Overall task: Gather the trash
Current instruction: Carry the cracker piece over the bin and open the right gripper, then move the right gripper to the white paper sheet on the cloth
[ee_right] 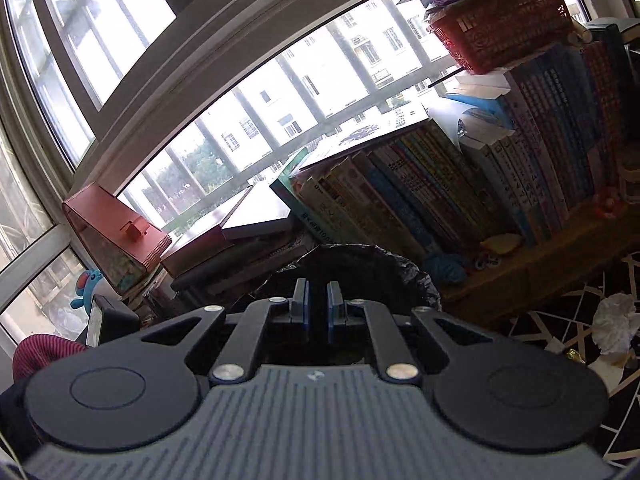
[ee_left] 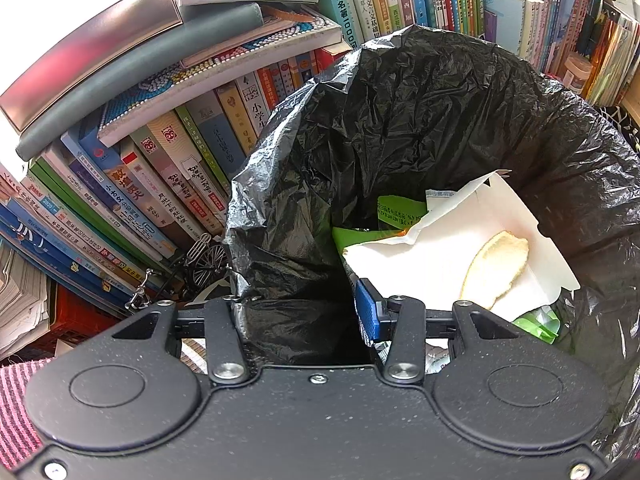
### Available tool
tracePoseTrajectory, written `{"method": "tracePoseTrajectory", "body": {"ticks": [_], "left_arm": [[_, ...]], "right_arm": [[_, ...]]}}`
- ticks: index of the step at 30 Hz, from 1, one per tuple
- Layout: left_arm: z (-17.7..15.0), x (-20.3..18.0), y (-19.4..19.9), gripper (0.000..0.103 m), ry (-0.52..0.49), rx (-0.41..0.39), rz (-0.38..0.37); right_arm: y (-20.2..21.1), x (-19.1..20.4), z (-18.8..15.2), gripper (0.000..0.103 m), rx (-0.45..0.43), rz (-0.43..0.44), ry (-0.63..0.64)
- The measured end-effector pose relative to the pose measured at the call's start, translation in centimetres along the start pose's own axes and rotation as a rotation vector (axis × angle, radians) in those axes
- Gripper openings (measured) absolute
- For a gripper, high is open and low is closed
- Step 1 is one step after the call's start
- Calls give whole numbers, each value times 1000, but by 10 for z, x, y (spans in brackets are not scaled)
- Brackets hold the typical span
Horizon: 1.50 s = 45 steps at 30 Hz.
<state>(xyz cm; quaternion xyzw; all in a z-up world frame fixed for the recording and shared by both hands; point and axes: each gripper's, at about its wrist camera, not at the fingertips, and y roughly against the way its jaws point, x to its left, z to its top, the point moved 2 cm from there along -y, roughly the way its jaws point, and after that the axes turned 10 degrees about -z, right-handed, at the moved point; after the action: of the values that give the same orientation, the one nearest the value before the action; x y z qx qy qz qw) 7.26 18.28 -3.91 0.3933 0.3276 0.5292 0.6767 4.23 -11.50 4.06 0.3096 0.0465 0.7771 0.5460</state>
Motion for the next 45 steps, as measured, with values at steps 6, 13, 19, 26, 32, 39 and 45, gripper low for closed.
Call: {"method": "tracePoseTrajectory", "body": {"ticks": [6, 13, 19, 26, 32, 39, 45], "left_arm": [[0, 0, 0, 42, 0, 0, 0], [0, 0, 0, 42, 0, 0, 0], [0, 0, 0, 42, 0, 0, 0], [0, 0, 0, 42, 0, 0, 0], [0, 0, 0, 42, 0, 1, 0], [-1, 0, 0, 42, -1, 2, 1], [-1, -2, -1, 42, -5, 3, 11]], "right_arm": [[-2, -20, 2, 18, -22, -73, -61], [-5, -75, 1, 40, -61, -248, -216], [-23, -127, -19, 40, 20, -439, -315], [-65, -168, -61, 57, 251, -508, -362], [-94, -169, -101, 65, 446, -504, -408], [-102, -185, -114, 76, 494, -501, -538], [-115, -192, -118, 77, 473, -516, -509]]}}
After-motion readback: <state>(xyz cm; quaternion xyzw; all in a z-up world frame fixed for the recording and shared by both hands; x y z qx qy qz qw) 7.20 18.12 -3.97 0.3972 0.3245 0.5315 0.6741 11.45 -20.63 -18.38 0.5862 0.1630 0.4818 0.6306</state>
